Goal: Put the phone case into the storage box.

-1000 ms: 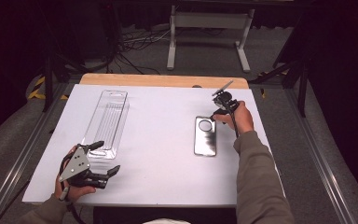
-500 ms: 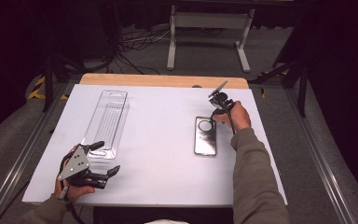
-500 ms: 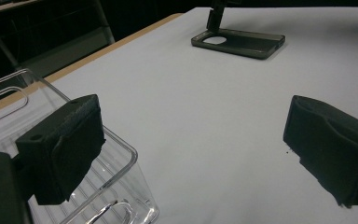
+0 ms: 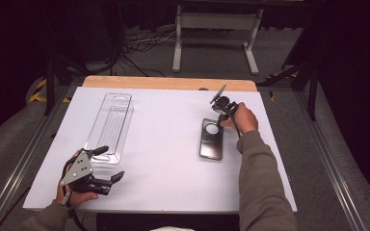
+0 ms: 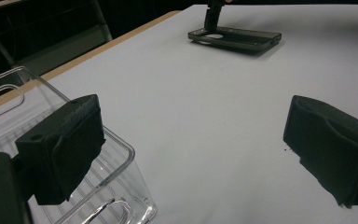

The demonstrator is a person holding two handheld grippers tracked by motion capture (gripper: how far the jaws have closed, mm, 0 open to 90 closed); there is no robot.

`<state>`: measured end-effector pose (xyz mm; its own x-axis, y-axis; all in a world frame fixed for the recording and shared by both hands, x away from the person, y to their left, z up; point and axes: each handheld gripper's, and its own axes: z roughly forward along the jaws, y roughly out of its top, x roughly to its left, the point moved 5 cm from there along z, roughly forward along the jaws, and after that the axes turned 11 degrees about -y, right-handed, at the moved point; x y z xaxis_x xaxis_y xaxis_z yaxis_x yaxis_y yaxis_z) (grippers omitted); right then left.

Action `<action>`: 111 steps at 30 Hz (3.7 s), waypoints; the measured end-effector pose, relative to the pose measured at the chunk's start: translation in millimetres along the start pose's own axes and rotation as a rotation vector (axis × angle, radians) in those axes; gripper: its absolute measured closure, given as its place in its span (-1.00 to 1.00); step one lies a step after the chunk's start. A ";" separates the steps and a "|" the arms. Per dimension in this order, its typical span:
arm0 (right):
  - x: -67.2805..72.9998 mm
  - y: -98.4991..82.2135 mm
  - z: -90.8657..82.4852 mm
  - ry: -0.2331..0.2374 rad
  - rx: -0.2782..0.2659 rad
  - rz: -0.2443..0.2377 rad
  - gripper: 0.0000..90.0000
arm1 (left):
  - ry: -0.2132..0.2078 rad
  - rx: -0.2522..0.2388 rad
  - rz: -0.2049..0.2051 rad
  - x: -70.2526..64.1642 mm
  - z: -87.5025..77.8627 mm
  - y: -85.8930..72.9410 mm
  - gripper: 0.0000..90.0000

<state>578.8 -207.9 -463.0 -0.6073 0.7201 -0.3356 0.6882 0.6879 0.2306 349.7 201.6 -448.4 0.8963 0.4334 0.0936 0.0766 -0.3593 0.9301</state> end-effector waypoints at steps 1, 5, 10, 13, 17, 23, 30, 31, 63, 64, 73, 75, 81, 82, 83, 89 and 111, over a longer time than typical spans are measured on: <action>0.7 -0.1 -0.2 -0.008 -0.009 -0.031 0.86 | 0.000 0.000 0.000 0.0 0.0 0.0 -0.88; 1.8 -1.5 -0.9 -0.030 -0.045 -0.077 0.87 | -0.003 0.006 0.001 0.6 -0.5 -0.1 -0.88; 3.5 -4.6 -7.7 -0.062 -0.113 -0.074 0.87 | 0.001 -0.002 -0.001 -0.1 0.5 0.3 -0.88; 4.1 -6.2 -12.9 -0.084 -0.144 -0.075 0.87 | -0.005 -0.006 -0.005 -1.2 0.7 1.0 -0.88; 5.6 -9.4 -26.4 -0.131 -0.219 -0.081 0.87 | -0.003 -0.009 -0.014 -1.2 0.9 1.7 -0.87; 10.9 -20.4 -52.9 -0.206 -0.382 -0.054 0.87 | 0.024 -0.009 -0.025 0.0 2.3 2.1 -0.85; 20.4 -29.0 -83.1 -0.286 -0.519 -0.051 0.87 | 0.031 -0.001 -0.024 -0.7 3.9 2.8 -0.84; 22.3 -29.9 -88.9 -0.292 -0.541 -0.051 0.87 | 0.030 -0.002 -0.030 -1.1 4.3 2.7 -0.84; 74.9 -48.3 -148.0 -0.454 -0.829 -0.116 0.87 | 0.041 -0.004 -0.029 -1.8 2.7 3.5 -0.81; 77.0 -48.3 -149.0 -0.455 -0.836 -0.116 0.87 | 0.040 -0.004 -0.029 -1.8 2.7 3.5 -0.81; 93.2 -47.9 -155.4 -0.464 -0.865 -0.151 0.87 | 0.044 -0.006 -0.025 -1.3 2.6 3.9 -0.81; 97.2 -47.4 -157.0 -0.461 -0.869 -0.164 0.87 | 0.044 -0.007 -0.026 -1.1 2.6 3.9 -0.80; 109.9 -46.9 -161.7 -0.457 -0.890 -0.192 0.87 | 0.044 -0.010 -0.028 -1.3 2.8 4.3 -0.80; 109.9 -46.9 -161.7 -0.457 -0.890 -0.192 0.87 | 0.044 -0.010 -0.028 -1.3 2.8 4.3 -0.80; 111.6 -47.2 -162.4 -0.461 -0.895 -0.191 0.87 | 0.045 -0.008 -0.025 -0.9 2.9 4.4 -0.80; 122.8 -47.0 -165.9 -0.459 -0.920 -0.207 0.87 | 0.048 -0.015 -0.025 -0.5 3.5 7.2 -0.79; 151.6 -44.7 -174.7 -0.455 -0.976 -0.247 0.87 | -0.080 -0.119 -0.033 -4.5 35.4 70.3 -0.75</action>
<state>386.5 -113.6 -364.6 -0.3444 0.5900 -0.7302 -0.1624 0.7286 0.6654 366.5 145.1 -395.9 0.9264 0.3745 0.0385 0.0582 -0.2435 0.9682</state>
